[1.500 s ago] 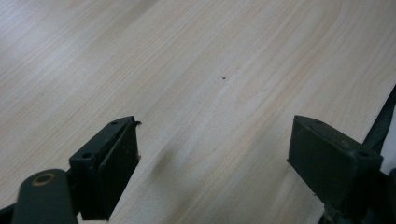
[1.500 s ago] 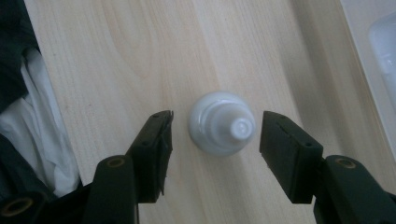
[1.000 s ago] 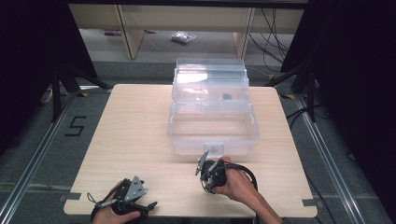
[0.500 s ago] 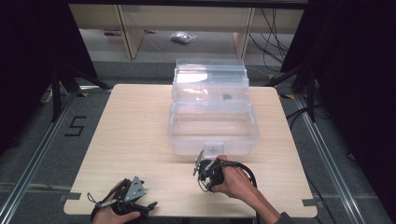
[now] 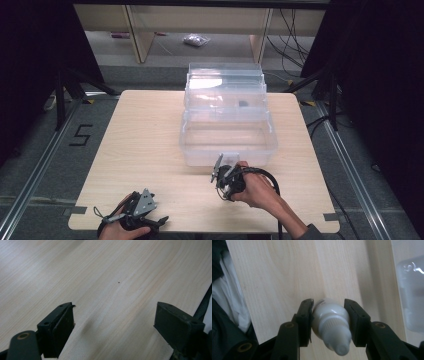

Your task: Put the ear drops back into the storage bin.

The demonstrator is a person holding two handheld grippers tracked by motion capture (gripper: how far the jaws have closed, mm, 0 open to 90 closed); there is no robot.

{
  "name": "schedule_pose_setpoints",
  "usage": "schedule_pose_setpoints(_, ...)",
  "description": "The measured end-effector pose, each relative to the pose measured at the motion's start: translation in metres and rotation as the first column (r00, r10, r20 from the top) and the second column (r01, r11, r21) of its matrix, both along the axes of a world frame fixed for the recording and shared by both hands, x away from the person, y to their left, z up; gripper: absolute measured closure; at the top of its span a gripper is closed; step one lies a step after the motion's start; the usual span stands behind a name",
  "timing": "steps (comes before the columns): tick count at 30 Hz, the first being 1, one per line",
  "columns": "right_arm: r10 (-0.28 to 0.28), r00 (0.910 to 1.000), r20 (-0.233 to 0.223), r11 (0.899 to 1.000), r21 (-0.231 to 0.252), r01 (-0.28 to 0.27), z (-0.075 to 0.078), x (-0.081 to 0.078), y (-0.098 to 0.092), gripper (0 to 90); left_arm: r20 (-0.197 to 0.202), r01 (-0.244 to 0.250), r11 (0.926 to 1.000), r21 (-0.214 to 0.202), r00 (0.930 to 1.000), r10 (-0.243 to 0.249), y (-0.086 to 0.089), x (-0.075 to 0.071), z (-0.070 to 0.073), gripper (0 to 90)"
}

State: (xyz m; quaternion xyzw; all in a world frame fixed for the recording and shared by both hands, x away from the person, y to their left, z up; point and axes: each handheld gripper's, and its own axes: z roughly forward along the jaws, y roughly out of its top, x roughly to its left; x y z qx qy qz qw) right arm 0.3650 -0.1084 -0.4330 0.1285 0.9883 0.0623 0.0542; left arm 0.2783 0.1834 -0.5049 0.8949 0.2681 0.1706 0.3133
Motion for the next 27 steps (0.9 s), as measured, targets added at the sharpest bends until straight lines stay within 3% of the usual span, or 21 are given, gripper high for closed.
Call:
schedule_pose_setpoints(11, -0.005, 1.0, 0.007, 1.0, 0.007, 0.005, 0.026, 0.008, -0.014, 60.2, -0.004, 0.002, 1.0, 0.003, 1.0, -0.002, 0.0, 0.001, 0.0, 15.6)
schedule_pose_setpoints(12, -0.03, 0.9995, 0.002, 0.999, 0.013, 0.03, 0.029, 0.007, -0.015, 60.2, -0.005, 0.001, 1.0, 0.004, 1.0, -0.001, 0.001, 0.001, 0.0, 15.6)
schedule_pose_setpoints(14, -0.028, 0.9996, 0.001, 0.999, 0.015, 0.028, 0.034, 0.009, -0.018, 60.2, -0.011, -0.014, 0.9998, -0.01, 0.9998, 0.014, 0.0, 0.0, 0.0, 15.6)
schedule_pose_setpoints(18, -0.016, 0.9998, 0.007, 0.999, 0.033, 0.016, 0.042, 0.014, -0.024, 60.2, -0.006, 0.001, 1.0, 0.004, 1.0, -0.001, 0.0, 0.001, 0.0, 15.6)
schedule_pose_setpoints(24, -0.071, 0.9975, 0.0, 0.997, 0.038, 0.071, 0.057, 0.019, -0.034, 60.2, -0.016, -0.012, 0.9999, -0.009, 0.9998, 0.012, 0.0, 0.001, -0.001, 15.6)
schedule_pose_setpoints(26, -0.063, 0.998, 0.002, 0.997, 0.033, 0.063, 0.063, 0.022, -0.037, 60.2, -0.015, -0.012, 0.9999, -0.009, 0.9998, 0.011, 0.0, 0.001, -0.001, 15.6)
schedule_pose_setpoints(27, -0.069, 0.9976, 0.004, 0.997, 0.037, 0.069, 0.068, 0.024, -0.039, 60.2, 0.0, 0.001, 1.0, 0.009, 1.0, -0.001, 0.0, 0.002, -0.001, 15.6)
